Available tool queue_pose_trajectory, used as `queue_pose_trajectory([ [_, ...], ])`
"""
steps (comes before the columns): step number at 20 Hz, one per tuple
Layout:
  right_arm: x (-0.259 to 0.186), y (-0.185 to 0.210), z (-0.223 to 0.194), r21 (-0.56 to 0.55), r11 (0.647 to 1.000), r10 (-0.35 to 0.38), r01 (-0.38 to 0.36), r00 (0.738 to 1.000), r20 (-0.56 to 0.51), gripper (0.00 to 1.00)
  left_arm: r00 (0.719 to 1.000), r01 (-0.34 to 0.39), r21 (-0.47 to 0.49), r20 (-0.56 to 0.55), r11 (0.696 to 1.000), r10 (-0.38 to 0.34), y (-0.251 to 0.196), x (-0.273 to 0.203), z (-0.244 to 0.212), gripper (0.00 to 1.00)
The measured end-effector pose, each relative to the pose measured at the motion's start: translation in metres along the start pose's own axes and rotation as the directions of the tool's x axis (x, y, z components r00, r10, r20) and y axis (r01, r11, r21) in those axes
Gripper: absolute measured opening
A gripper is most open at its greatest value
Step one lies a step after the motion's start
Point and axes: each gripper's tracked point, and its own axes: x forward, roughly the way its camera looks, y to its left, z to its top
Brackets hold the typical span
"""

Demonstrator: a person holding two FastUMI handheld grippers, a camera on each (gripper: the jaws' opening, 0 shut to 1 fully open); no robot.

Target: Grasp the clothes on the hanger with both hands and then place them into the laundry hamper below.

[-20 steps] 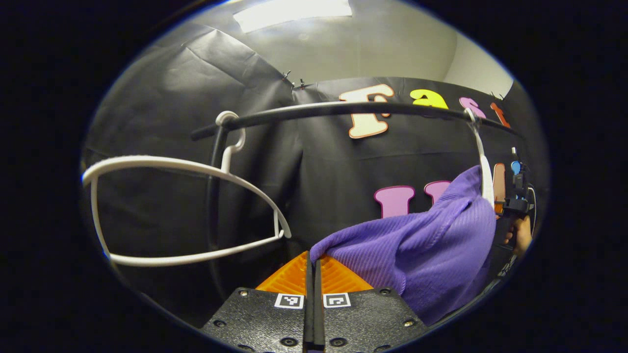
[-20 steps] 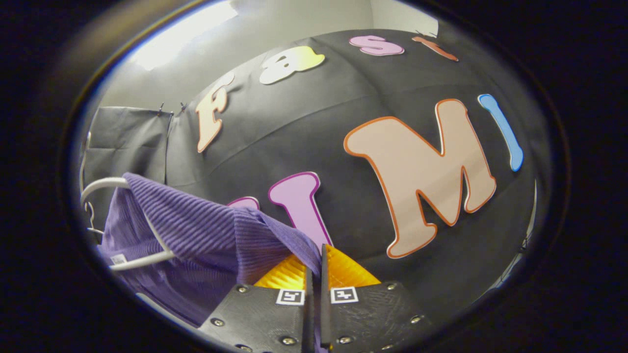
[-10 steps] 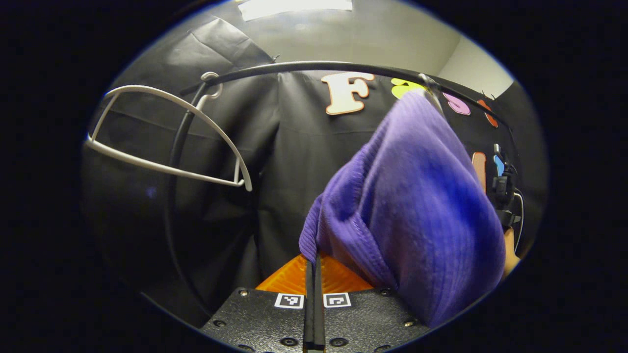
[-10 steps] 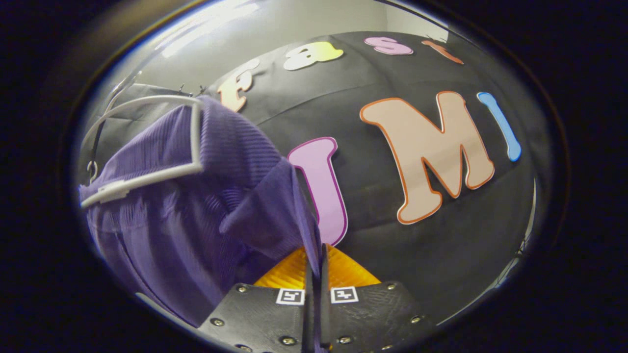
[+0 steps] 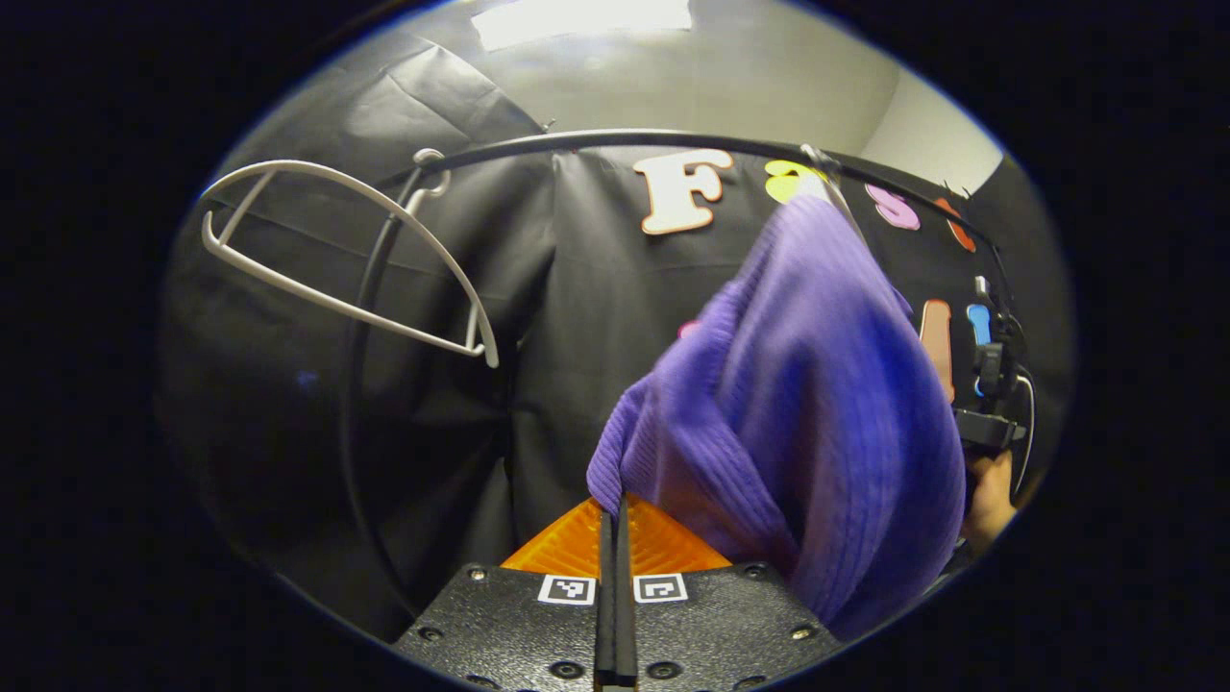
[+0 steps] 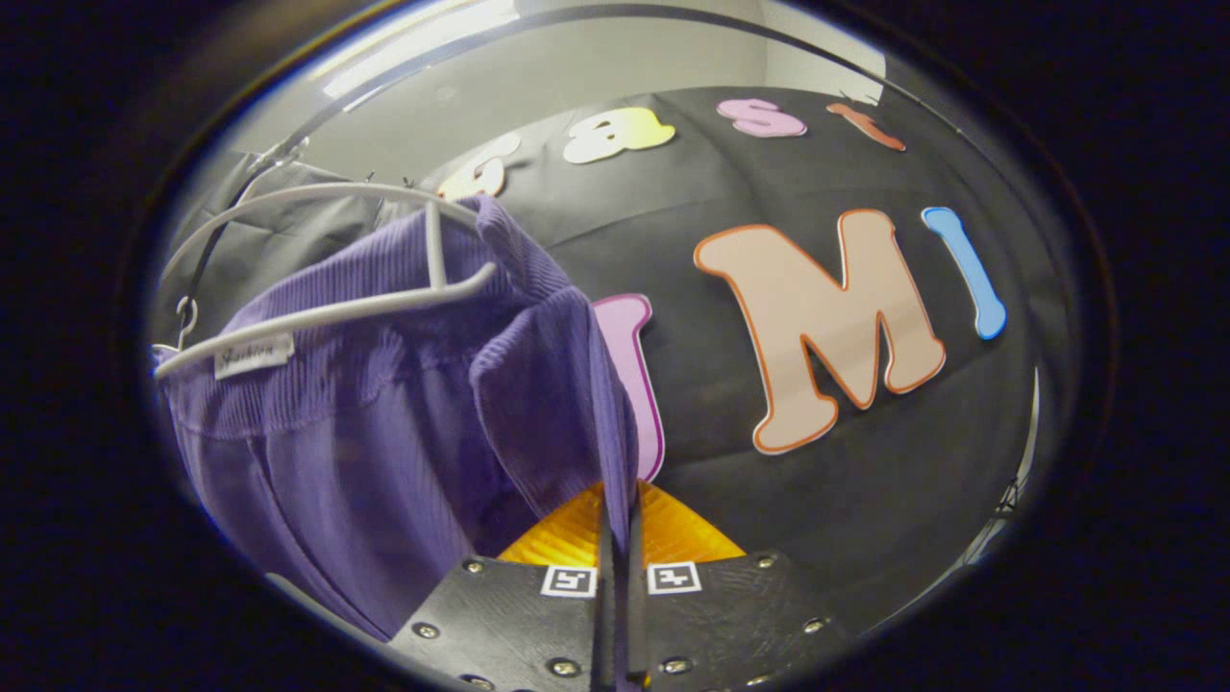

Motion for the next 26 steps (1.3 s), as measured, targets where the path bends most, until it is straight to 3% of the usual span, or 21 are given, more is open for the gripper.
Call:
queue_pose_trajectory([
  [2, 0.001, -0.001, 0.009, 0.071, 0.997, 0.01, -0.011, 1.0, 0.012, 0.21, 0.998, 0.059, -0.063, 0.014, 0.996, -0.058, -0.013, -0.014, 0.017, 0.0],
  [3, 0.0, 0.001, 0.014, 0.099, 0.995, 0.023, -0.026, 0.999, 0.023, 0.29, 0.996, 0.089, -0.084, 0.028, 0.992, -0.087, -0.021, -0.019, 0.024, 0.12],
  [4, 0.0, 0.002, 0.021, 0.105, 0.994, 0.022, -0.027, 0.999, 0.047, 0.29, 0.992, 0.122, -0.094, 0.048, 0.988, -0.118, -0.029, -0.024, 0.032, 0.07],
  [5, 0.003, 0.004, 0.027, 0.092, 0.995, 0.027, -0.033, 0.997, 0.071, 0.34, 0.987, 0.147, -0.087, 0.072, 0.985, -0.141, -0.035, -0.028, 0.035, 0.2],
  [7, 0.011, 0.02, 0.021, 0.046, 0.996, 0.069, -0.071, 0.996, 0.048, 0.36, 0.984, 0.148, -0.053, 0.104, 0.988, -0.142, -0.038, -0.028, 0.042, 0.32],
  [8, 0.017, 0.024, 0.014, 0.03, 0.997, 0.073, -0.073, 0.997, 0.014, 0.26, 0.986, 0.138, -0.043, 0.097, 0.99, -0.133, -0.036, -0.025, 0.042, 0.4],
  [9, 0.024, 0.032, 0.009, 0.041, 0.995, 0.094, -0.093, 0.995, -0.016, 0.36, 0.988, 0.132, -0.046, 0.088, 0.99, -0.127, -0.036, -0.024, 0.039, 0.41],
  [11, 0.031, 0.035, 0.014, 0.086, 0.991, 0.108, -0.106, 0.994, -0.025, 0.12, 0.994, 0.098, -0.09, 0.054, 0.991, -0.093, -0.026, -0.017, 0.033, 0.26],
  [12, 0.029, 0.033, 0.024, 0.103, 0.987, 0.124, -0.122, 0.992, -0.015, 0.0, 0.996, 0.086, -0.118, 0.035, 0.989, -0.082, -0.02, -0.014, 0.029, 0.13],
  [13, 0.031, 0.031, 0.022, 0.088, 0.991, 0.105, -0.105, 0.994, -0.004, 0.07, 0.996, 0.092, -0.137, 0.031, 0.986, -0.089, -0.016, -0.012, 0.034, 0.0],
  [16, 0.028, 0.004, 0.045, -0.017, 1.0, -0.007, 0.008, 0.998, 0.068, 0.07, 0.995, -0.009, -0.093, 0.097, 0.996, 0.018, 0.025, -0.001, 0.065, 0.0],
  [18, 0.03, -0.005, 0.062, -0.029, 0.998, -0.058, 0.062, 0.992, 0.108, 0.07, 0.987, -0.035, -0.064, 0.156, 0.997, 0.045, 0.035, 0.003, 0.091, 0.0],
  [22, 0.042, -0.018, 0.083, 0.032, 0.996, -0.091, 0.087, 0.988, 0.124, 0.07, 0.978, -0.013, -0.047, 0.206, 0.999, 0.022, 0.032, 0.014, 0.121, 0.0],
  [26, 0.067, -0.024, 0.086, 0.167, 0.984, -0.073, 0.06, 0.995, 0.075, 0.08, 0.975, -0.003, 0.002, 0.224, 1.0, 0.003, 0.024, 0.04, 0.141, 0.0],
])
